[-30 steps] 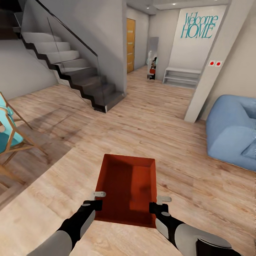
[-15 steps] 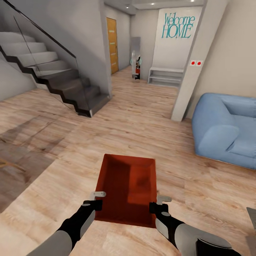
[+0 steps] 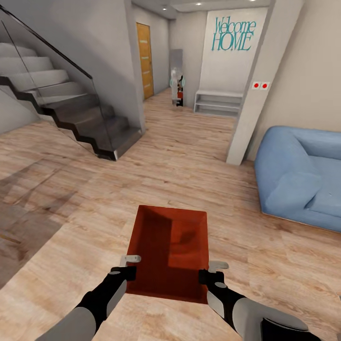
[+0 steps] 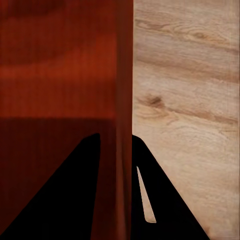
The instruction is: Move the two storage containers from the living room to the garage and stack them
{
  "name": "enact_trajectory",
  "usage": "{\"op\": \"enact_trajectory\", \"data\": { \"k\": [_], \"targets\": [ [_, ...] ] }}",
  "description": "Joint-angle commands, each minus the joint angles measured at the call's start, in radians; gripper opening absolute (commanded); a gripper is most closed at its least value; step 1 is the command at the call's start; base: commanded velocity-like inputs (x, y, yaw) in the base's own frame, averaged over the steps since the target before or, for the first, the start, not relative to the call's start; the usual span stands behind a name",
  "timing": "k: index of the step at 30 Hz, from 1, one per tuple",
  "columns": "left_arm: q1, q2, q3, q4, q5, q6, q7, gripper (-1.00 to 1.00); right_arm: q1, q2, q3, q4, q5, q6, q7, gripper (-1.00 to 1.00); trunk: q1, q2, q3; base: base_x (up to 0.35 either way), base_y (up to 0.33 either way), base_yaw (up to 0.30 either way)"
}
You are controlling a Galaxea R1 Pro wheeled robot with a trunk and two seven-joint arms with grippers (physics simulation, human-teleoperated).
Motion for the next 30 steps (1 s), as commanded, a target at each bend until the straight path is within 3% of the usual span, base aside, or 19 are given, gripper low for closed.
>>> {"op": "enact_trajectory", "data": {
  "k": [1, 30],
  "targets": [
    [-0.002, 0.021, 0.025, -0.016, 0.000, 0.005, 0.014, -1.00, 0.000, -0.010, 0.040, 0.012, -0.010, 0.000, -0.003, -1.00, 0.001, -0.001, -0.001, 0.320, 0.000, 0.000],
    [-0.002, 0.027, 0.026, -0.016, 0.001, 0.005, 0.013, -1.00, 0.000, -0.010, 0.040, 0.012, -0.010, 0.000, -0.003, -1.00, 0.001, -0.001, -0.001, 0.320, 0.000, 0.000]
  ]
}}
